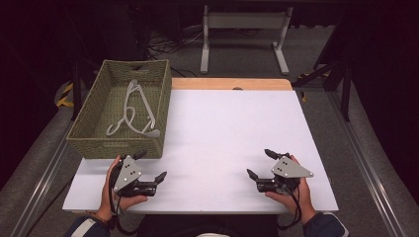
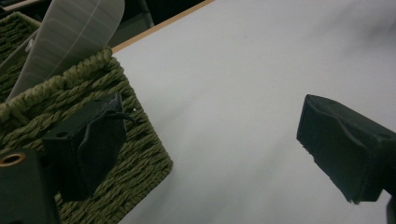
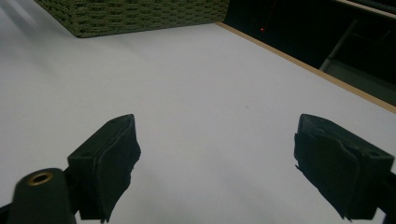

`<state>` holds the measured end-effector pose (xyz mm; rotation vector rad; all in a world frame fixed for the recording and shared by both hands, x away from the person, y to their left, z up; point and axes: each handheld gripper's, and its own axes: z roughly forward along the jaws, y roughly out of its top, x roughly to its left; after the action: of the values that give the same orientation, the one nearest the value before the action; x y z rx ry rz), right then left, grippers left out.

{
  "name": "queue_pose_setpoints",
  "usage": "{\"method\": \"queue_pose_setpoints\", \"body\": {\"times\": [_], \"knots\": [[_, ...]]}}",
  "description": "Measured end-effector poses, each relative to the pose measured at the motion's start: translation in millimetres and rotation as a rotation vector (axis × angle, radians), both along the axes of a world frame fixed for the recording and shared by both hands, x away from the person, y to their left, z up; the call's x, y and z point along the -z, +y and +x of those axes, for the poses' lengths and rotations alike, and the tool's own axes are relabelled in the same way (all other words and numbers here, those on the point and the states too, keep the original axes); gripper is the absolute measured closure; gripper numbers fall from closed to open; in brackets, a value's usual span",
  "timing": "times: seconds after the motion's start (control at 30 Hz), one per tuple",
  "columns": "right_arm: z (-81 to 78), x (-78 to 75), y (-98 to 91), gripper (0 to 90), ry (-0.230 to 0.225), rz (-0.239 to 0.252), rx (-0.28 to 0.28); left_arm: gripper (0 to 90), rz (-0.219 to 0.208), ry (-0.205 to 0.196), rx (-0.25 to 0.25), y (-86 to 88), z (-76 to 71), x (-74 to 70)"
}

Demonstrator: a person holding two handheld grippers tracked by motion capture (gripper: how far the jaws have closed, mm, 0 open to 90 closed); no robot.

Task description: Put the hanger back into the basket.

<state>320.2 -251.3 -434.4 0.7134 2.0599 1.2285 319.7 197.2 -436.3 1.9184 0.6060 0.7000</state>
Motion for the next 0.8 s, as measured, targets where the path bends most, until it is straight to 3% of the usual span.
{"method": "queue_pose_setpoints", "body": {"times": [0.33, 0.5, 0.8], "knots": [[-2.2, 1.6, -2.7, 14.1, -0.024, -0.009, 0.022, 8.8, 0.002, 0.003, 0.011, -4.4, 1.0, 1.7], [-3.2, -1.6, -2.9, 14.1, -0.033, 0.013, 0.035, 8.3, -0.007, 0.010, 0.015, -3.3, -0.1, 3.2], [-4.1, -2.8, -0.3, 14.0, -0.040, 0.012, 0.023, 8.2, -0.003, 0.010, 0.022, -3.3, 0.2, 3.0]]}}
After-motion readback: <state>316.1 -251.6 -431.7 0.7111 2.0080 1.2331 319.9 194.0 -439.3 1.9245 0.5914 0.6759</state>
